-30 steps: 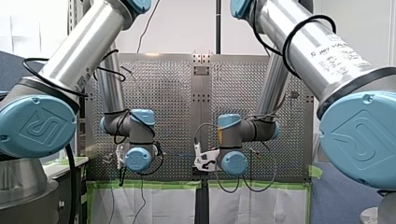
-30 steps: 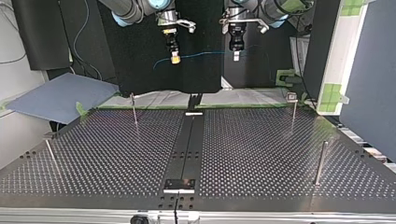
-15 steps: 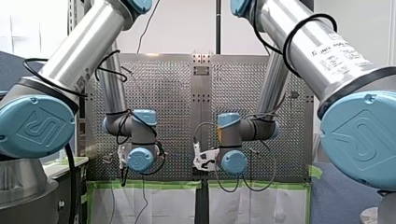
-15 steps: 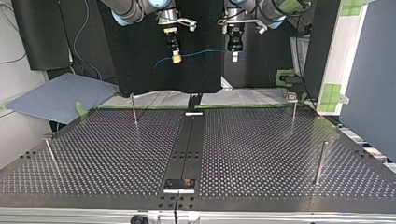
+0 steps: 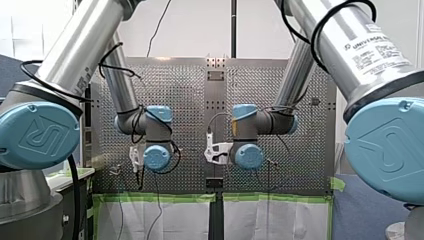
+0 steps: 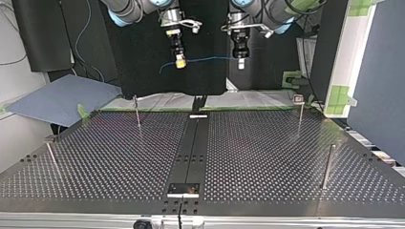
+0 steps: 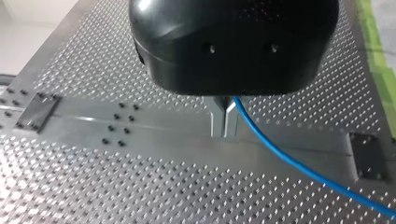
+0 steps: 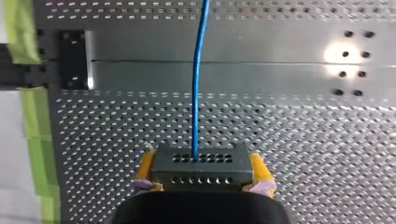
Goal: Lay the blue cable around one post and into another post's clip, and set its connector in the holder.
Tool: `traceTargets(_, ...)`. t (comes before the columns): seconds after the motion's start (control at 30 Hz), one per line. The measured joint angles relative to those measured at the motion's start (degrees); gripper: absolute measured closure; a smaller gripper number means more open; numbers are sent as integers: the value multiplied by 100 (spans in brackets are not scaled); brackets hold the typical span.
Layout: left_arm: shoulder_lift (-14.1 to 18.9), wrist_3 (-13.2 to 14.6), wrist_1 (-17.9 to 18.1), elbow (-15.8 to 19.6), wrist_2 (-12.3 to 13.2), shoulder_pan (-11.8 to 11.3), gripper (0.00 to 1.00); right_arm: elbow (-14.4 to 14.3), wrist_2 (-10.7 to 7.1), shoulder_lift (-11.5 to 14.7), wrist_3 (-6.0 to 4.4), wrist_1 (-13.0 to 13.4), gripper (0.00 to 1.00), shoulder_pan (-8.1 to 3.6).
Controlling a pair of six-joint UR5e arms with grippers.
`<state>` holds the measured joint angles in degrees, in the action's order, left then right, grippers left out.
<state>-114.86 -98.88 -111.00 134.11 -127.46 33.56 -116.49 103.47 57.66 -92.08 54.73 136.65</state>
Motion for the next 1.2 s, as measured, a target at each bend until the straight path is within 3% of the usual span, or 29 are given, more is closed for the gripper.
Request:
traceTargets(0.3, 414, 221, -417, -2, -347, -111, 100, 60, -13, 384, -88, -51, 100, -21)
traceTargets(0.67, 977, 382, -980, -42, -406, -317, 100, 420, -138, 965, -86, -545, 100, -16)
traceTargets(0.93, 1374, 105, -1375, -193, -474, -494, 100, 699, -155, 1341, -59, -921, 100, 8)
traceTargets(1.2, 1807, -300, -1807, -596, -480, -727, 100, 864, -215, 1735, -61, -1293, 100, -31)
